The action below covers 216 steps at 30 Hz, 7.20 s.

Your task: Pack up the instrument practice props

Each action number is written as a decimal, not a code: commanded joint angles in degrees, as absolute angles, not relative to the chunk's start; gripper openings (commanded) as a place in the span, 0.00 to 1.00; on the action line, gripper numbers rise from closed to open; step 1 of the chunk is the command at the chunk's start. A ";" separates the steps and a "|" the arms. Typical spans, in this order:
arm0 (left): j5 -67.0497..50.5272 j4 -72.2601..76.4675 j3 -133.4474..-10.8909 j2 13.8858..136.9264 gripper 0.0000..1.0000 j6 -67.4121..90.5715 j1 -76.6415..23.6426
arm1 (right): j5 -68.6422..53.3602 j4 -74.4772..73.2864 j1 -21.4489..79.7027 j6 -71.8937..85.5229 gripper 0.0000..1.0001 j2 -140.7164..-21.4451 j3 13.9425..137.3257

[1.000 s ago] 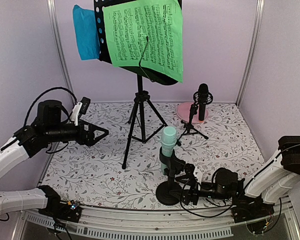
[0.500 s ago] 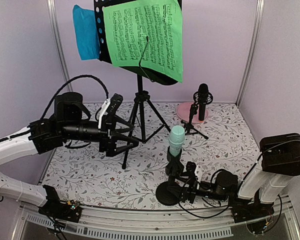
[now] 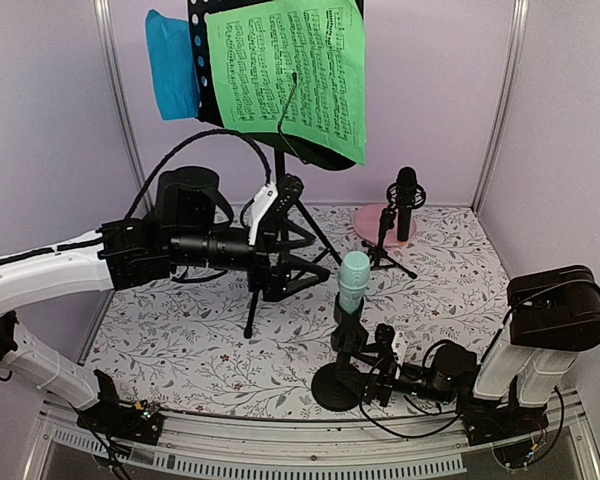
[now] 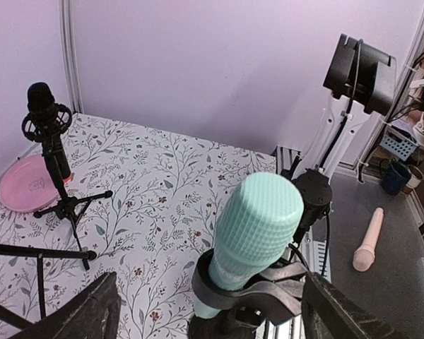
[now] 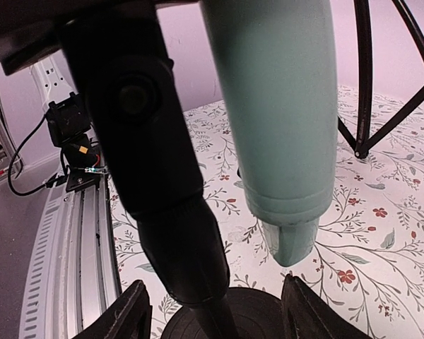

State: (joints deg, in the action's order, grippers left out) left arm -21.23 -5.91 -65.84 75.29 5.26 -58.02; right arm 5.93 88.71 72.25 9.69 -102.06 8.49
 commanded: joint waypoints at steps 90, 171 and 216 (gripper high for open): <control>-14.58 -10.54 -83.38 84.84 0.42 -1.27 -63.53 | -4.95 78.31 67.70 4.16 0.13 -98.10 14.19; 42.50 3.25 -78.84 86.15 0.33 16.40 -80.59 | 10.78 10.73 68.36 1.29 0.00 -49.32 27.69; 50.15 -33.02 -64.20 52.37 0.29 27.97 -71.34 | 12.10 11.62 68.29 5.76 0.22 -49.00 25.35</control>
